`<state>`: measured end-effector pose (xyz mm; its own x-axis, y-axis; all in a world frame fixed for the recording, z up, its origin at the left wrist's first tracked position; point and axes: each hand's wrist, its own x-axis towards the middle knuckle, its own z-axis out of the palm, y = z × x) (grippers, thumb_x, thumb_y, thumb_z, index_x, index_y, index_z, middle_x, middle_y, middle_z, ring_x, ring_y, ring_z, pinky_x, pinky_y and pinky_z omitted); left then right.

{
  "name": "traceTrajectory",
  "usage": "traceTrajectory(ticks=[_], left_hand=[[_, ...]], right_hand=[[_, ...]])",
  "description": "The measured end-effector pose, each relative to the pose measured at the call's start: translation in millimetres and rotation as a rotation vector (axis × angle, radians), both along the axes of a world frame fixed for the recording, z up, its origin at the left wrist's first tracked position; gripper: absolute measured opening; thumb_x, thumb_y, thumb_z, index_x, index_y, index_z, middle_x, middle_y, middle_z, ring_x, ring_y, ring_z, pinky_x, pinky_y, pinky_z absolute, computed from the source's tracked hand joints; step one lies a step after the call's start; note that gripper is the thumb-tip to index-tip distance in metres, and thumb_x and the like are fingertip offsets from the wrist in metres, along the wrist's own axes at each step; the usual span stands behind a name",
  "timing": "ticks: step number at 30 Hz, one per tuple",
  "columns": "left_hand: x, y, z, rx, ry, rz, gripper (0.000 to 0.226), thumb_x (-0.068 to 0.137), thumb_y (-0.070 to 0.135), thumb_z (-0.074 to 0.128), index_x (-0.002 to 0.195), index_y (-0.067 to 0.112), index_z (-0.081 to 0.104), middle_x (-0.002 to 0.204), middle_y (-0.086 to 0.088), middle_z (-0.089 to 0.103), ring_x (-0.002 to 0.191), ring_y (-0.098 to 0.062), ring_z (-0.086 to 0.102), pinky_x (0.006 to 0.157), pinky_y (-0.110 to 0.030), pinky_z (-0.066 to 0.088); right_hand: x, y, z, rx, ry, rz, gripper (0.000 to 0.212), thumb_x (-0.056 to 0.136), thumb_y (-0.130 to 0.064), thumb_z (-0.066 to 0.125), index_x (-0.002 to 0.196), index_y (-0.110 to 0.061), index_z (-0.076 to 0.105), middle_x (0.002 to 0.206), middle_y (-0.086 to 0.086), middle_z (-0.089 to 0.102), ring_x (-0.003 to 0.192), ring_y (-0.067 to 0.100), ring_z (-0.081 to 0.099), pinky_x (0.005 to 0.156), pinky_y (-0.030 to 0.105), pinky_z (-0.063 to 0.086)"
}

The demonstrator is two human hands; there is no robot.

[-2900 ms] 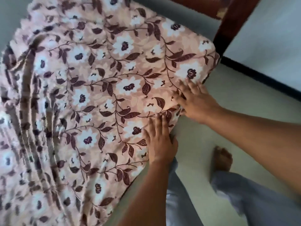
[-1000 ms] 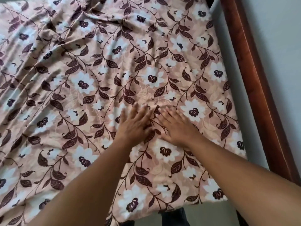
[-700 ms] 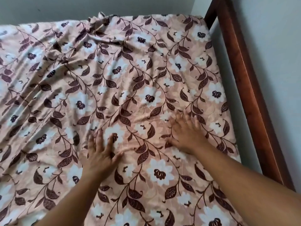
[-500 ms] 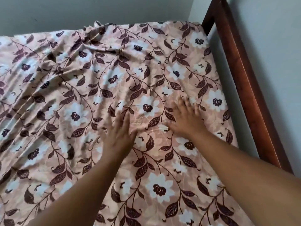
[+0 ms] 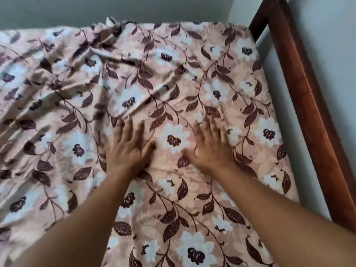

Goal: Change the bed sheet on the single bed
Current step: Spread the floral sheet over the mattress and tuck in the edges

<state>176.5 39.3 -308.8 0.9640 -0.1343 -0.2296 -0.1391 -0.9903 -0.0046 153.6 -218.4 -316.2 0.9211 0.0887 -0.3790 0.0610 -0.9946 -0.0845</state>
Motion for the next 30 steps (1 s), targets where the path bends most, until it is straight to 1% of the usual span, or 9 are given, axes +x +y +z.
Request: traceTrajectory(ticks=[4, 6, 8, 10, 14, 20, 24, 27, 30], left_hand=[[-23.4, 27.4, 5.3, -0.017, 0.070, 0.190, 0.075, 0.095, 0.074, 0.008, 0.157, 0.038, -0.011, 0.166, 0.001, -0.020, 0.153, -0.021, -0.018, 0.093, -0.038, -0.046], [-23.9, 31.0, 7.8, -0.059, 0.106, 0.243, 0.073, 0.097, 0.070, 0.014, 0.159, 0.035, -0.003, 0.168, -0.001, -0.009, 0.155, -0.024, -0.004, 0.106, -0.045, -0.038], [-13.3, 33.0, 12.6, -0.168, 0.037, 0.353, 0.063, 0.101, 0.059, 0.028, 0.154, 0.027, 0.018, 0.160, -0.005, 0.024, 0.145, -0.029, 0.028, 0.118, -0.063, 0.006], [12.6, 40.8, 12.3, -0.187, -0.074, 0.543, 0.057, 0.100, 0.052, 0.040, 0.143, 0.017, 0.027, 0.145, -0.011, 0.034, 0.130, -0.035, 0.037, 0.104, -0.061, 0.031], [75.3, 74.1, 10.1, -0.191, -0.084, 0.995, 0.066, 0.097, 0.050, 0.054, 0.137, 0.001, 0.035, 0.142, -0.026, 0.036, 0.131, -0.045, 0.035, 0.105, -0.059, 0.033], [92.1, 113.0, 6.3, -0.281, -0.152, 1.051, 0.019, 0.104, 0.020, 0.047, 0.112, 0.007, 0.057, 0.124, -0.019, 0.055, 0.096, -0.036, 0.058, 0.079, -0.044, 0.049], [72.4, 171.8, 4.4, -0.341, -0.211, 1.289, 0.029, 0.103, 0.019, 0.044, 0.126, 0.005, 0.054, 0.133, -0.023, 0.054, 0.123, -0.041, 0.053, 0.100, -0.047, 0.044], [74.5, 197.5, 6.4, -0.313, -0.152, 1.141, 0.034, 0.101, 0.025, 0.052, 0.121, -0.001, 0.055, 0.131, -0.030, 0.053, 0.124, -0.048, 0.050, 0.104, -0.053, 0.041], [78.3, 192.8, 12.4, -0.288, -0.201, 0.959, 0.046, 0.099, 0.039, 0.054, 0.128, 0.003, 0.050, 0.136, -0.027, 0.048, 0.129, -0.046, 0.043, 0.106, -0.056, 0.039]], right_hand=[[-7.9, 14.8, 9.7, -0.006, 0.111, 0.079, 0.100, 0.086, -0.088, 0.006, 0.151, -0.024, -0.036, 0.155, 0.009, -0.046, 0.144, 0.034, -0.041, 0.120, 0.058, -0.015], [-4.9, 11.4, 14.6, -0.003, 0.146, 0.095, 0.102, 0.085, -0.090, 0.009, 0.150, -0.026, -0.037, 0.155, 0.008, -0.046, 0.144, 0.034, -0.040, 0.121, 0.057, -0.016], [-1.4, 6.9, 15.8, 0.006, 0.157, 0.117, 0.104, 0.082, -0.091, 0.011, 0.151, -0.028, -0.035, 0.158, 0.007, -0.042, 0.147, 0.034, -0.035, 0.122, 0.056, -0.013], [1.3, 4.5, 14.4, 0.001, 0.152, 0.125, 0.105, 0.081, -0.092, 0.012, 0.152, -0.029, -0.033, 0.161, 0.006, -0.037, 0.149, 0.034, -0.031, 0.123, 0.056, -0.009], [-1.7, 9.4, 12.1, -0.019, 0.130, 0.124, 0.103, 0.085, -0.088, 0.017, 0.152, -0.029, -0.032, 0.160, 0.005, -0.038, 0.148, 0.035, -0.032, 0.123, 0.055, -0.011], [-2.8, 18.3, 18.6, -0.026, 0.146, 0.097, 0.100, 0.086, -0.087, 0.019, 0.152, -0.032, -0.032, 0.161, 0.004, -0.034, 0.149, 0.034, -0.029, 0.124, 0.058, -0.006], [4.5, 44.0, 20.4, 0.010, 0.152, 0.215, 0.098, 0.090, -0.080, 0.032, 0.156, -0.033, -0.023, 0.164, 0.002, -0.025, 0.154, 0.029, -0.016, 0.126, 0.054, -0.001], [16.1, 66.6, 23.3, 0.003, 0.143, 0.241, 0.106, 0.087, -0.079, 0.044, 0.156, -0.034, -0.022, 0.162, 0.004, -0.031, 0.152, 0.031, -0.020, 0.124, 0.055, -0.006], [26.4, 70.7, 26.3, 0.012, 0.154, 0.132, 0.104, 0.083, -0.088, 0.032, 0.155, -0.035, -0.021, 0.163, 0.002, -0.029, 0.152, 0.033, -0.021, 0.122, 0.060, -0.007]])
